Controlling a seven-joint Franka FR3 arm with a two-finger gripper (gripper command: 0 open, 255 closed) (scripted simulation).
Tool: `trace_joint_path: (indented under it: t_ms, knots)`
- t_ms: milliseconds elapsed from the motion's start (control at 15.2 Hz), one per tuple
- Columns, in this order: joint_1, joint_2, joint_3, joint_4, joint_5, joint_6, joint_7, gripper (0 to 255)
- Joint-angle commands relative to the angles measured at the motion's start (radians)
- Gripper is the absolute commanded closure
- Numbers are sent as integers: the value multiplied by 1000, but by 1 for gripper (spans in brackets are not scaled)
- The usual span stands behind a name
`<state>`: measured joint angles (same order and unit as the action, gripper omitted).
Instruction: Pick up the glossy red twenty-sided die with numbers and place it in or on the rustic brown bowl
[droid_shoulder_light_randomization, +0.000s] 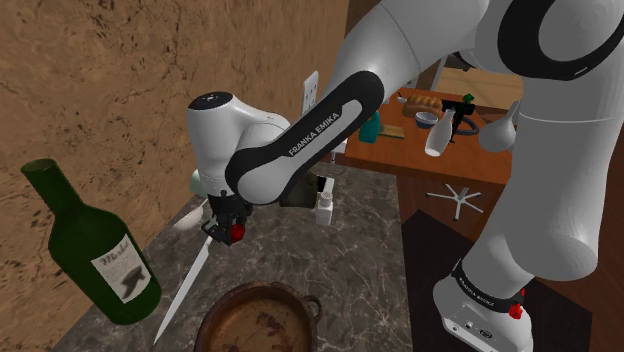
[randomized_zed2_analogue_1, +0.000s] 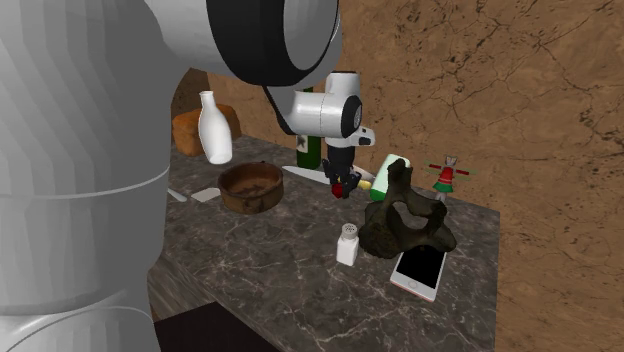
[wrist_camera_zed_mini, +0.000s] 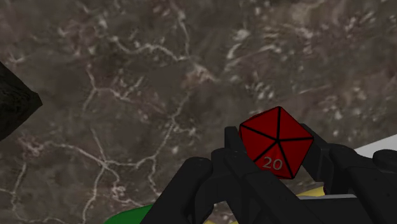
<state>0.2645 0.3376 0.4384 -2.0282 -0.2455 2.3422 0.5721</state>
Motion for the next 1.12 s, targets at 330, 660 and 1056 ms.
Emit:
trace_joint_path:
  t_ms: [330,660,1056]
  knots:
    - [0,0,0,0,0,0,0,255]
    - [-10,-43,14,16,31,-54,-22,255]
    - [-20,-90,26,42,64,-121,-45,255]
